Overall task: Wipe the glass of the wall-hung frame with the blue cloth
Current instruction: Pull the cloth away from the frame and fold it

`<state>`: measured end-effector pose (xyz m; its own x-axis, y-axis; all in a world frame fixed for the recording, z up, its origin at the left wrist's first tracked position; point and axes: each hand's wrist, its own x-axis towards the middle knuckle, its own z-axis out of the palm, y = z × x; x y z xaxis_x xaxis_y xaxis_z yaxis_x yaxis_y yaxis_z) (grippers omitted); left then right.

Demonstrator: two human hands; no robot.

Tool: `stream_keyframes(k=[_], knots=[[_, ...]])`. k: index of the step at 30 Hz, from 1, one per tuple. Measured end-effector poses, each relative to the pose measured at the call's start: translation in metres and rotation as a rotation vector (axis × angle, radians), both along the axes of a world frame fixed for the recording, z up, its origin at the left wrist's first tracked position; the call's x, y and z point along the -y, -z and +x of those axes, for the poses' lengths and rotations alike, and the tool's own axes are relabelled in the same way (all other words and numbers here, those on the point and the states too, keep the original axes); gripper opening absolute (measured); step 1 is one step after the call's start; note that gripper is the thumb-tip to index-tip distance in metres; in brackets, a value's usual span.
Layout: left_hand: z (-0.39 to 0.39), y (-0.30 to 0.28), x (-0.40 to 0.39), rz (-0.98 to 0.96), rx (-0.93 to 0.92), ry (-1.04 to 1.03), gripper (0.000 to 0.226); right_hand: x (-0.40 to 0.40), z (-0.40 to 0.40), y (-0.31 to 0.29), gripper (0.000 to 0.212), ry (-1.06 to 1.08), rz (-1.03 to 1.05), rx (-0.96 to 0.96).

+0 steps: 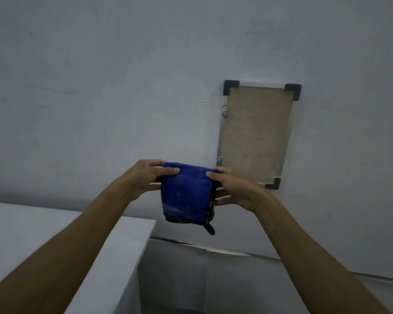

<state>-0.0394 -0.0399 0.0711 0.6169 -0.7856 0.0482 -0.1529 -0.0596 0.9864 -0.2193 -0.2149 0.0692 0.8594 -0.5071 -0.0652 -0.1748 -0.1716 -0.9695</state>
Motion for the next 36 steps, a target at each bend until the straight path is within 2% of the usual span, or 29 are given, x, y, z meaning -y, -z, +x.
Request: stream_keyframes(k=[6, 12, 14, 16, 19, 21, 25, 29, 32, 34, 36], knots=[[0.055, 0.017, -0.039, 0.124, 0.129, -0.227, 0.018, -0.034, 0.065, 0.019, 0.023, -0.093, -0.247, -0.118], [0.100, 0.051, -0.081, -0.067, 0.079, -0.234, 0.022, -0.068, 0.124, 0.054, 0.010, -0.086, -0.378, 0.067], [0.114, 0.070, -0.101, 0.020, 0.096, -0.168, 0.022, -0.074, 0.131, 0.072, 0.007, -0.193, -0.507, -0.015], [0.122, 0.088, -0.121, 0.218, 0.105, -0.031, 0.022, -0.080, 0.131, 0.091, 0.006, -0.356, -0.589, -0.170], [0.126, 0.110, -0.144, 0.651, 0.124, 0.144, 0.023, -0.094, 0.128, 0.118, 0.018, -0.554, -0.463, -0.310], [0.126, 0.114, -0.150, 0.797, 0.072, 0.208, 0.025, -0.097, 0.126, 0.126, 0.025, -0.585, -0.374, -0.322], [0.132, 0.110, -0.153, 0.781, 0.046, 0.195, 0.026, -0.095, 0.129, 0.125, 0.026, -0.574, -0.172, -0.326], [0.140, 0.118, -0.141, 0.671, 0.129, 0.038, 0.021, -0.096, 0.141, 0.127, 0.023, -0.359, -0.097, -0.302], [0.143, 0.129, -0.126, 0.634, 0.182, -0.086, 0.018, -0.100, 0.150, 0.132, 0.021, -0.228, -0.288, -0.308], [0.142, 0.137, -0.116, 0.644, 0.235, -0.165, 0.020, -0.102, 0.153, 0.137, 0.031, -0.162, -0.549, -0.334], [0.139, 0.142, -0.111, 0.707, 0.407, -0.238, 0.031, -0.107, 0.153, 0.142, 0.042, -0.101, -0.824, -0.285]])
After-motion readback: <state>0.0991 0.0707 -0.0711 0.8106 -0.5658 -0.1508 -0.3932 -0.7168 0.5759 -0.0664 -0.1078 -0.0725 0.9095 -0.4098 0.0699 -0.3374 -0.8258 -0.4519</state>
